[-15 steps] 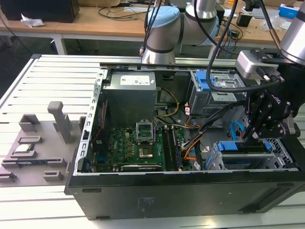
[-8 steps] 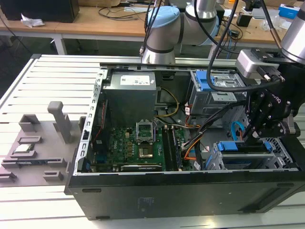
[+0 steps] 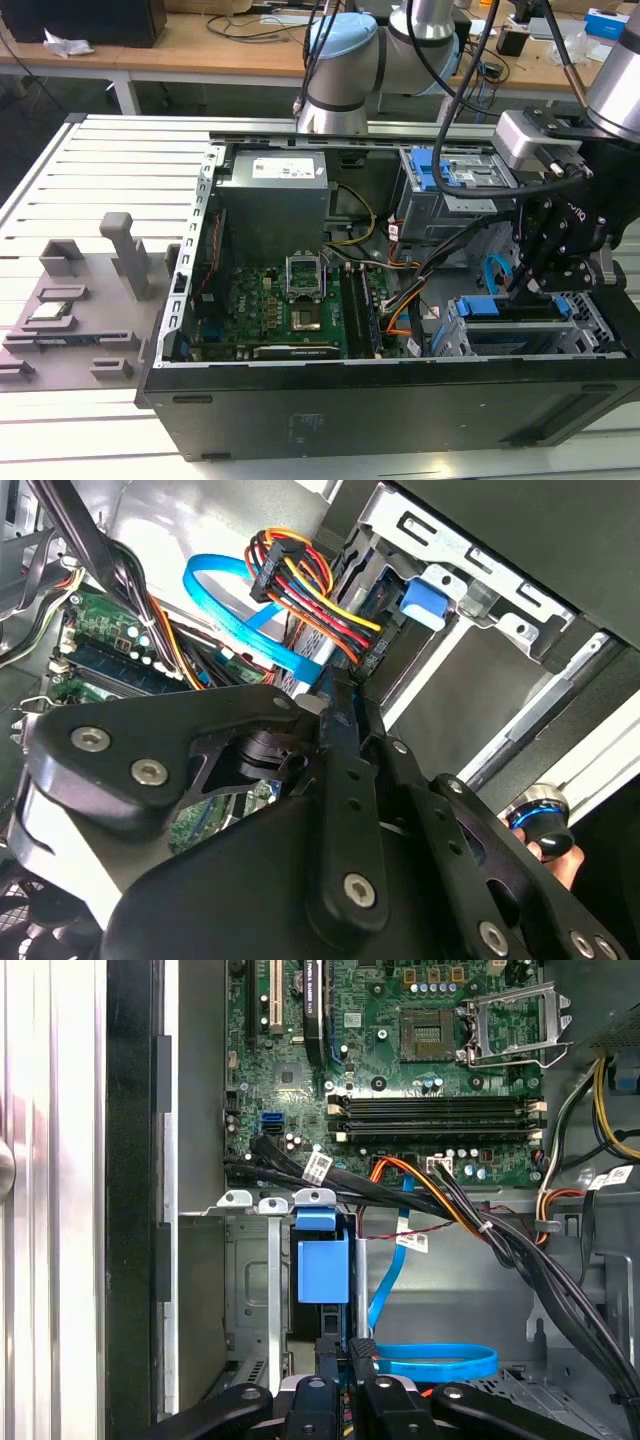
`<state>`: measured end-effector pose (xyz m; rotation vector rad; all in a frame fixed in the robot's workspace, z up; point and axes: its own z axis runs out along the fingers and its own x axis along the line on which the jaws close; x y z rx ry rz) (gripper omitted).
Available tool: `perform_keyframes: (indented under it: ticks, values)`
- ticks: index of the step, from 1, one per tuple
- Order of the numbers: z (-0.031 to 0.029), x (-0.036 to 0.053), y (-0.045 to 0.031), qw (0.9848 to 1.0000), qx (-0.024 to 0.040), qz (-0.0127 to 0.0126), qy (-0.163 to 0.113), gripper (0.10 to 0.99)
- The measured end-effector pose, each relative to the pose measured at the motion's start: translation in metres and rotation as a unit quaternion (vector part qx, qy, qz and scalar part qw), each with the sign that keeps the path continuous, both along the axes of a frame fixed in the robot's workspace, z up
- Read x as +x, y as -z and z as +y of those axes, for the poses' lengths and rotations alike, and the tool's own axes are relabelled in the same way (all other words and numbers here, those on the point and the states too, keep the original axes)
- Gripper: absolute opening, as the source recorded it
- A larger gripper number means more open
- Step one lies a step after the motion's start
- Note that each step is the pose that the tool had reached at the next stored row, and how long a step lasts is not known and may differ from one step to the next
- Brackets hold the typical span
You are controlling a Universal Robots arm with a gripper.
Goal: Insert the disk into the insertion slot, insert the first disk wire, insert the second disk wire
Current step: 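Insert the second disk wire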
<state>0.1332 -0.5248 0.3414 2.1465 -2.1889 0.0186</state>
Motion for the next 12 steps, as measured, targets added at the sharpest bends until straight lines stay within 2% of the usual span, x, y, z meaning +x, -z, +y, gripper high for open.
perform_keyframes:
  ticks: [5,11,12]
  values:
    - [0.0,0.0,0.0038,1.0,-0.0001,0.0,0.0,0.161]
    - [0.0,0.0,0.0048,1.0,0.0006,-0.0001,0.0,0.173]
    - [0.0,0.0,0.0046,1.0,0.0003,0.0,0.0,0.235]
